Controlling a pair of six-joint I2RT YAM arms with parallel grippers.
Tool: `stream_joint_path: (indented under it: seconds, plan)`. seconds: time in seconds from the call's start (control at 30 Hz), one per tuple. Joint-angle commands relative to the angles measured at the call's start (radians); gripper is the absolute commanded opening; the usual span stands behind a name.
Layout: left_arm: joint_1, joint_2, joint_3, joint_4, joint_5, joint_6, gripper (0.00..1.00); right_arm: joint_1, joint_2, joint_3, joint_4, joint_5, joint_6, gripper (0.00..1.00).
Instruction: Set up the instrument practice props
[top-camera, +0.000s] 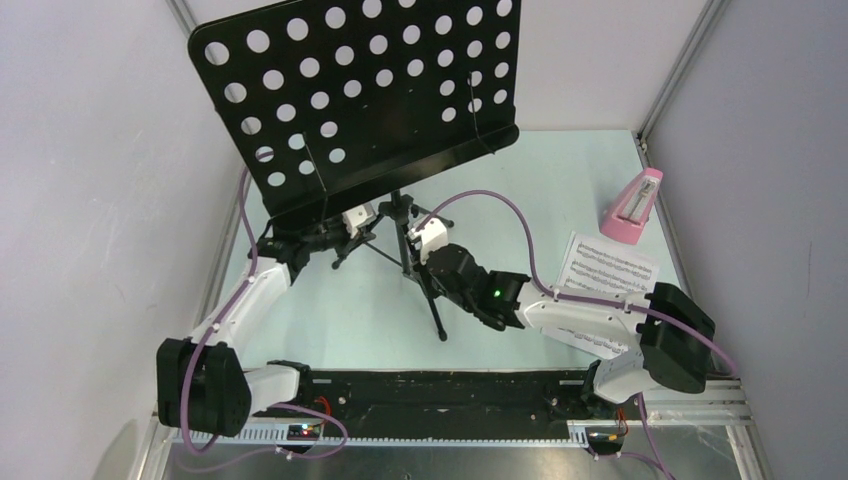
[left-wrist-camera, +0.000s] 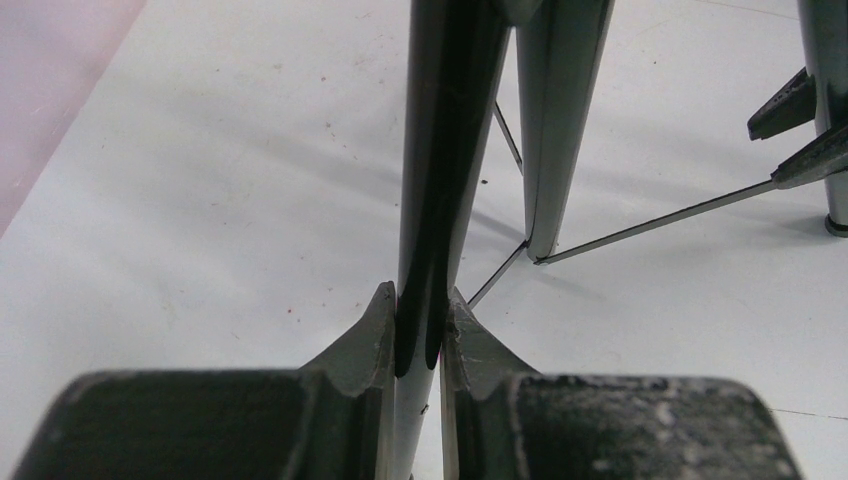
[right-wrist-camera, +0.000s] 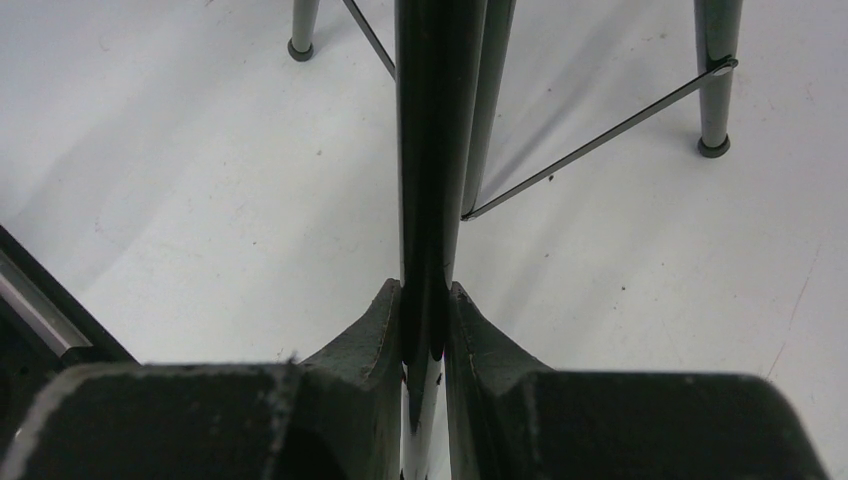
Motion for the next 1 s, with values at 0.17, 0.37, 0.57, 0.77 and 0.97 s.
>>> stream_joint_path:
  seconds: [0.17, 0.37, 0.57, 0.77, 0.97]
  plan:
    - [0.116, 0.003, 0.048, 0.252, -0.319, 0.044, 0.0, -0.028, -0.05, -0.088, -0.375, -0.134, -0.032, 0.21]
    - [0.107, 0.004, 0.038, 0.254, -0.31, 0.055, 0.0, -0.037, -0.097, -0.089, -0.349, -0.156, -0.04, 0.51]
    - [0.07, -0.044, -0.011, 0.283, -0.338, 0.098, 0.0, -0.066, -0.164, -0.097, -0.309, -0.177, -0.002, 0.66]
    - [0.061, -0.061, -0.049, 0.303, -0.364, 0.129, 0.0, -0.126, -0.18, -0.097, -0.263, -0.228, 0.002, 0.74]
    - [0.063, -0.048, -0.054, 0.309, -0.333, 0.104, 0.0, -0.246, -0.193, -0.059, -0.157, -0.417, 0.039, 0.75]
